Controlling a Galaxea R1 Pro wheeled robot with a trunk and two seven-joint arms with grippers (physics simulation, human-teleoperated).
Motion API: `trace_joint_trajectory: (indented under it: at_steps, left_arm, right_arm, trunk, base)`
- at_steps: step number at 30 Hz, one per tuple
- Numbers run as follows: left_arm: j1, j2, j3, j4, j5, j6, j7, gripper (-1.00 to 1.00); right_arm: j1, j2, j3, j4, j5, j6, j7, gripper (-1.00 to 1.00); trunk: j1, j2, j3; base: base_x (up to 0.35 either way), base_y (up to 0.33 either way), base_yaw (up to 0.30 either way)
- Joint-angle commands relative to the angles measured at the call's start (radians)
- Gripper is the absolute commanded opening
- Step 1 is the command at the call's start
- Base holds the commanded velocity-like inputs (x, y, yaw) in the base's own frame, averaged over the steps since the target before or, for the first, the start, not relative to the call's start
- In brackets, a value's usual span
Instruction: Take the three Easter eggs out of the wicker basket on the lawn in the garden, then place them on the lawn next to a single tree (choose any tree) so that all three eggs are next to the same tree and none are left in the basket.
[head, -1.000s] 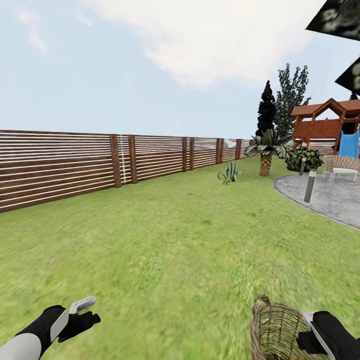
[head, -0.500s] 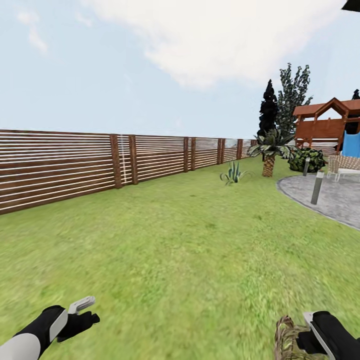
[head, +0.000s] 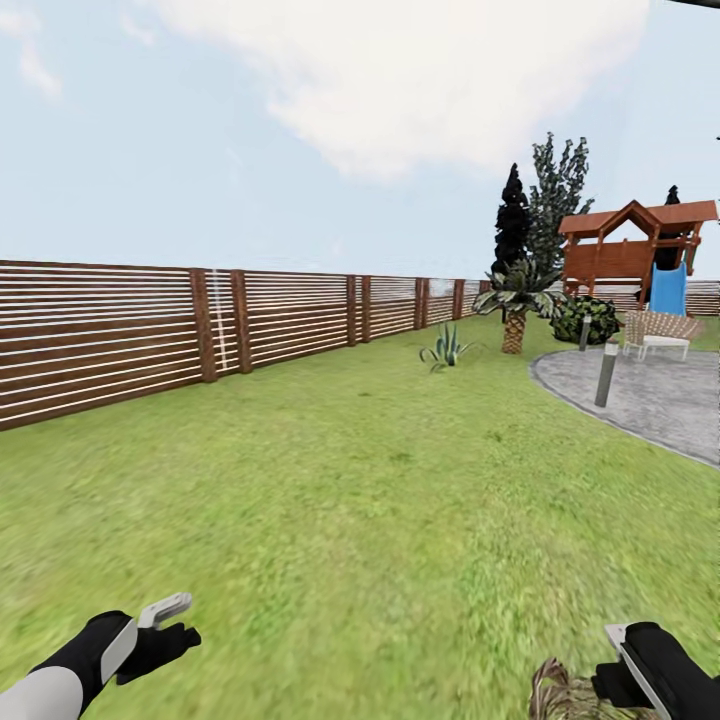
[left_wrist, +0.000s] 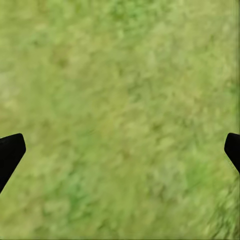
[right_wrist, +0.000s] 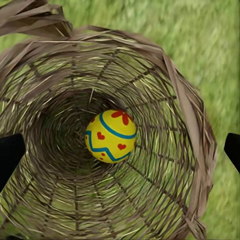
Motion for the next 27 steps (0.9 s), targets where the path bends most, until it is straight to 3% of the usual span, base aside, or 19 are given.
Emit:
trace_joint_trajectory:
  at_steps: [1, 9, 27]
  left_arm:
    - [0.000, 0.000, 0.001, -0.001, 0.009, 0.007, 0.001, 1.00]
    - [0.000, 0.000, 0.001, -0.001, 0.009, 0.007, -0.001, 1.00]
    - [0.000, 0.000, 0.001, -0.002, 0.009, 0.007, -0.001, 1.00]
  right_arm:
    - [0.000, 0.000, -0.002, -0.002, 0.011, 0.004, 0.009, 1.00]
    - [0.000, 0.000, 0.000, -0.002, 0.011, 0.004, 0.009, 1.00]
    - [0.000, 0.000, -0.002, 0.000, 0.011, 0.005, 0.009, 1.00]
  trunk:
    - [0.000, -0.001, -0.001]
    - [0.000, -0.001, -0.001]
    - [0.069, -0.127, -0.058]
  base:
    - [0.030, -0.023, -0.011]
    - [0.007, -0.005, -0.003]
    - [0.000, 0.000, 0.000]
